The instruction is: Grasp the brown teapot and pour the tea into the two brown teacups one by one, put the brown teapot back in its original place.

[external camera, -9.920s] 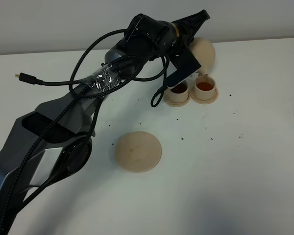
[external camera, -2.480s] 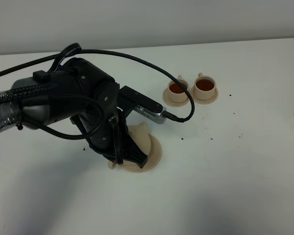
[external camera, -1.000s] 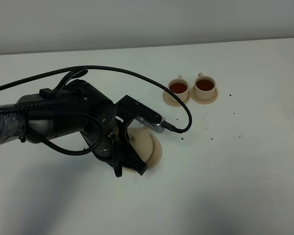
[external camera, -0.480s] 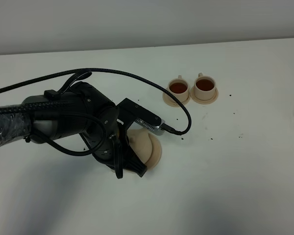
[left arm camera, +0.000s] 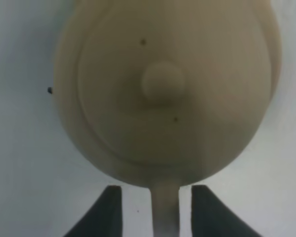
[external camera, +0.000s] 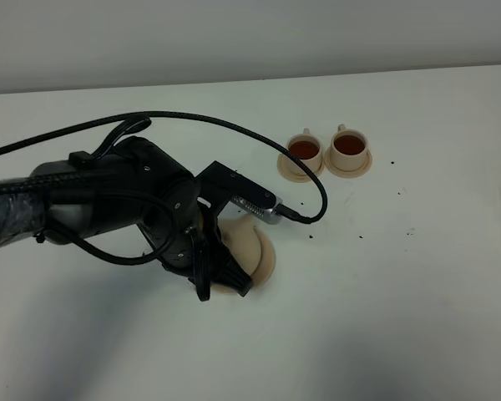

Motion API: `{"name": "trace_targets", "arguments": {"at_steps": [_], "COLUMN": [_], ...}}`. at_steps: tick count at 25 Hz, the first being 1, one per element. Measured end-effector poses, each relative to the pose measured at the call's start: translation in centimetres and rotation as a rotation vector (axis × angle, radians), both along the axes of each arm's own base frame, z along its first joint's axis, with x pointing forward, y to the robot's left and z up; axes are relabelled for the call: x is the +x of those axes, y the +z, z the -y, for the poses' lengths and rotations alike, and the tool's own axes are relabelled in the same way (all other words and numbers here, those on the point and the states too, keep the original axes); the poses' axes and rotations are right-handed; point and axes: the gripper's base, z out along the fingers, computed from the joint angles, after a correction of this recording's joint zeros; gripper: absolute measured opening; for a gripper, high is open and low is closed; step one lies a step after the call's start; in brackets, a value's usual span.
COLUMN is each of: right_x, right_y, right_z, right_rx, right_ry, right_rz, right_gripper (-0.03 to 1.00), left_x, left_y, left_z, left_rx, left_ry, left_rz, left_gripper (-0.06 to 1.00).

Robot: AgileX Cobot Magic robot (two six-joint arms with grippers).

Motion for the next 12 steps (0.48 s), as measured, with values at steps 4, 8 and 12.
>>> {"name": "trace_targets", "arguments": {"at_steps": [4,8,12], "right_x": [0.0,0.0,0.0], "right_y": [0.0,0.0,0.0], "right_z": [0.0,0.0,0.0], "right_rx": [0.0,0.0,0.0], "right_ry": [0.0,0.0,0.0], "right_rz": [0.0,0.0,0.0], "right_gripper": [0.31,0.31,0.31], "left_x": [-0.3,-1.1,-1.8], "left_y": [1.1,3.4,7.0], "left_z": [-0.2,-1.0,-3.8], "left_rx": [-0.006,0.017,0.055], "left_ry": [0.005,0.003,0.035], "left_rz": [0.008,-0.005,-0.03], "left_gripper": [0.45,0.46,0.46]}}
